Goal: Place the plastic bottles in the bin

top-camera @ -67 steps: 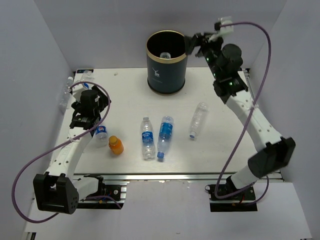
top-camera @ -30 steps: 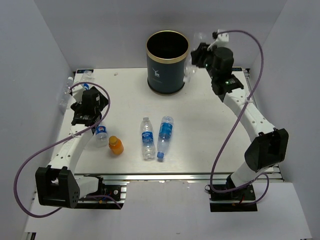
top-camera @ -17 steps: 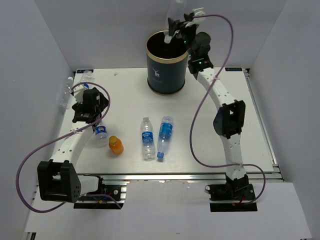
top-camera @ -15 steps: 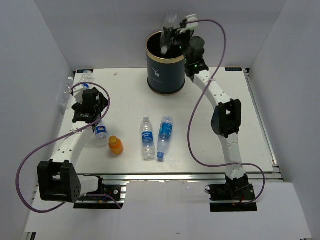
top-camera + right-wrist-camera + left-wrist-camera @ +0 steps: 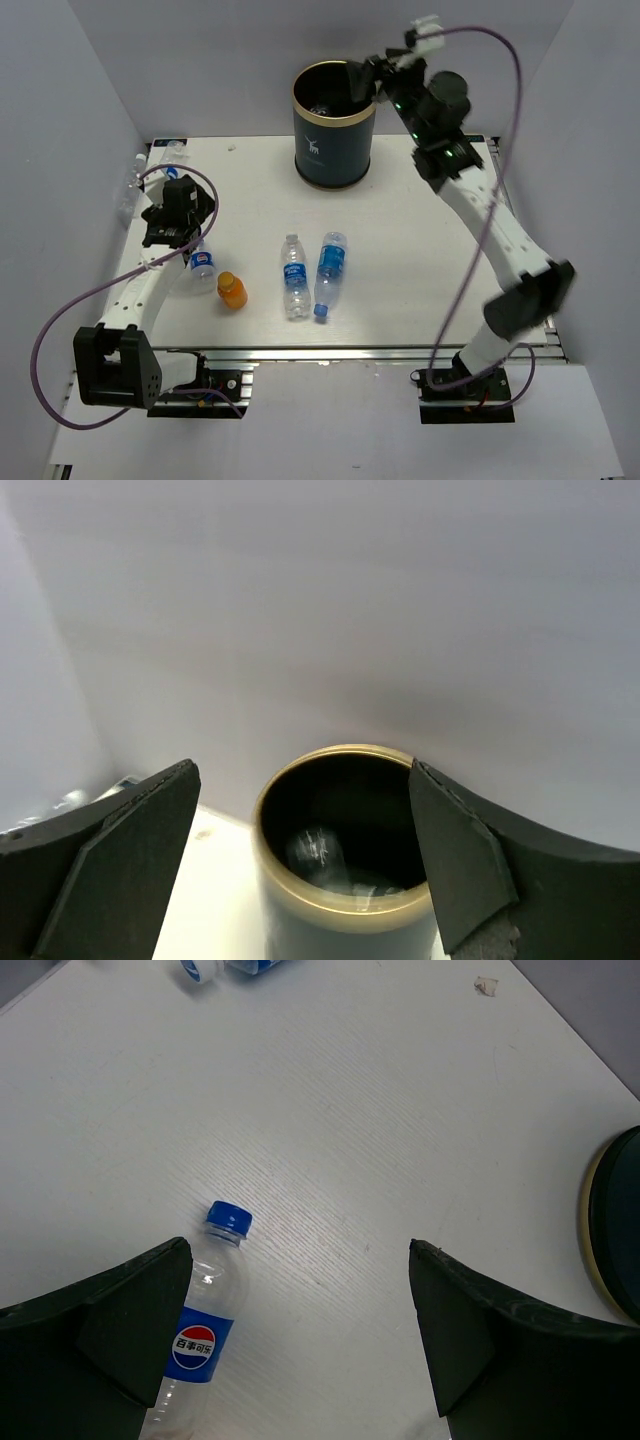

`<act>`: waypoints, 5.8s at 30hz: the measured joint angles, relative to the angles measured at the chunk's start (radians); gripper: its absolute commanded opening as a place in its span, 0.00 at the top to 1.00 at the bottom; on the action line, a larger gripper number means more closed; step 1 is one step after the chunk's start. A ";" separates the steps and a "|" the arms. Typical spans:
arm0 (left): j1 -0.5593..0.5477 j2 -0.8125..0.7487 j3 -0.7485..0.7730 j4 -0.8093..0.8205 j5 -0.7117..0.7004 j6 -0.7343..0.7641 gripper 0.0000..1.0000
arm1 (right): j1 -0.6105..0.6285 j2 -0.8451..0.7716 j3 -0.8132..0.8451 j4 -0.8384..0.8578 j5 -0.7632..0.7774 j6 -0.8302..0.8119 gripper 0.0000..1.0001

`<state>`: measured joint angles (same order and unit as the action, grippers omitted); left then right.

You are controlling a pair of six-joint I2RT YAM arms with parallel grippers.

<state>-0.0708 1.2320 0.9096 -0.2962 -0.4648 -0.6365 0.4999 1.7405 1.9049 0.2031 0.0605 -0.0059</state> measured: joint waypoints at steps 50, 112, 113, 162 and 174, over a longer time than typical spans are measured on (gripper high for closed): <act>-0.001 0.063 0.023 0.140 0.426 0.053 0.02 | 0.082 0.306 0.291 0.345 0.330 -0.153 0.29; -0.479 0.949 1.451 0.644 -0.042 0.479 0.63 | -0.085 -0.736 -1.000 0.310 0.511 0.012 0.11; -0.468 1.012 1.474 0.690 -0.042 0.478 0.55 | -0.086 -0.731 -1.001 0.307 0.502 0.017 0.11; 0.168 0.032 0.027 -0.187 -0.068 -0.008 0.02 | 0.641 0.404 -0.379 0.036 -0.304 -0.177 0.11; 0.168 0.155 -0.077 -0.083 0.096 -0.004 0.02 | 0.650 0.489 -0.330 0.113 -0.300 -0.105 0.11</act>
<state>0.0975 1.3872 0.8326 -0.3794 -0.3691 -0.6403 1.1503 2.2299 1.5749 0.3161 -0.2394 -0.1108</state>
